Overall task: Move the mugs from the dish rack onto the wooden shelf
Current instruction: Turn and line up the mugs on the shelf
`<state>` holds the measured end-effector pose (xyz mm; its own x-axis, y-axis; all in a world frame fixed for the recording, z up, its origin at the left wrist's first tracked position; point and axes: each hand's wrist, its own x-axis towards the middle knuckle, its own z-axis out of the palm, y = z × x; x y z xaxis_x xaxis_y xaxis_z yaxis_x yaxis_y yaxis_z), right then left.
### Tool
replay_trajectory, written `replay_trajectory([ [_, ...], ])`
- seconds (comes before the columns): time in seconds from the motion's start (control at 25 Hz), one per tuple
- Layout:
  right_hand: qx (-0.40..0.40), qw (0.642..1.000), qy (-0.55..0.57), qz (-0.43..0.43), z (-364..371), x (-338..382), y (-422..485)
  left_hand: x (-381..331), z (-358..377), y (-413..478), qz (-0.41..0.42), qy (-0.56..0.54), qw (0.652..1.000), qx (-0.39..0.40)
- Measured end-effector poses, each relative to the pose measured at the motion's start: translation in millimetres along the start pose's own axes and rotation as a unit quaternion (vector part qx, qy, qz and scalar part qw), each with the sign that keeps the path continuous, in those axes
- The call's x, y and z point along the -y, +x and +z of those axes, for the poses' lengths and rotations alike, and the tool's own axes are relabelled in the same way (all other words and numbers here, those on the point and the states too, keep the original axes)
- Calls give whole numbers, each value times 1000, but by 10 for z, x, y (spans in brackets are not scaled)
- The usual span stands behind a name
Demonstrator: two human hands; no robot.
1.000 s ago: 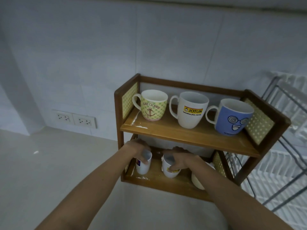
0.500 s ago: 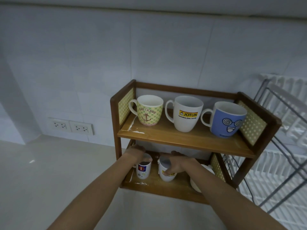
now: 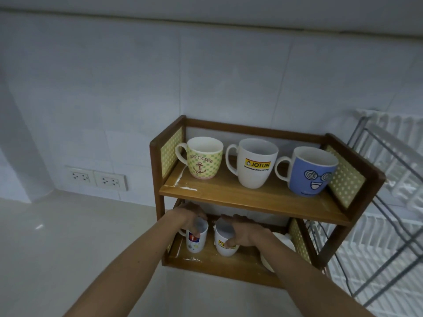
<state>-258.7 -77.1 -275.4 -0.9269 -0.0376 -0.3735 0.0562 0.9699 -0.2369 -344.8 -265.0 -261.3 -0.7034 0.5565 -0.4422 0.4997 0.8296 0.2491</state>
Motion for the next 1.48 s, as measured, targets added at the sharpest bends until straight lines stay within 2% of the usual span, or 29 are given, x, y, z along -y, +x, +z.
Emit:
replay_trajectory([
  [0.16,15,1000,4,1,-11,-11,-47,-69,4,-36,-9,40,999,-5],
  [0.28,-2,997,69,34,-101,-125,-210,-210,6,-89,0,60,998,-4],
  [0.32,-22,996,58,67,-136,-213,-276,-274,1,-104,20,62,998,-20],
  [0.4,-47,982,-57,173,-177,-419,-432,-433,12,-123,66,58,994,-59],
  [0.44,-36,968,-109,222,-175,-495,-510,-517,19,-117,73,46,994,-65],
  [0.52,9,954,-123,271,-84,-583,-600,-691,52,-74,63,45,996,-49],
  [0.6,17,964,-75,256,5,-625,-632,-860,129,-9,43,107,993,-19],
  [0.72,31,984,-21,175,-32,-690,-638,-998,184,68,12,148,989,0],
  [0.84,68,989,-69,110,-58,-706,-577,-1043,175,80,3,148,989,-8],
  [0.96,53,995,-53,69,-22,-743,-504,-1046,174,91,4,139,990,-15],
  [1.04,7,996,34,88,-14,-786,-496,-1042,172,98,4,132,991,-16],
  [1.12,-31,991,38,126,6,-825,-496,-1041,169,107,5,128,992,-19],
  [1.24,-34,991,-9,131,29,-843,-458,-1052,170,96,3,134,991,-23],
  [1.48,7,995,-2,100,-49,-867,-448,-1050,192,97,3,137,990,-31],
])
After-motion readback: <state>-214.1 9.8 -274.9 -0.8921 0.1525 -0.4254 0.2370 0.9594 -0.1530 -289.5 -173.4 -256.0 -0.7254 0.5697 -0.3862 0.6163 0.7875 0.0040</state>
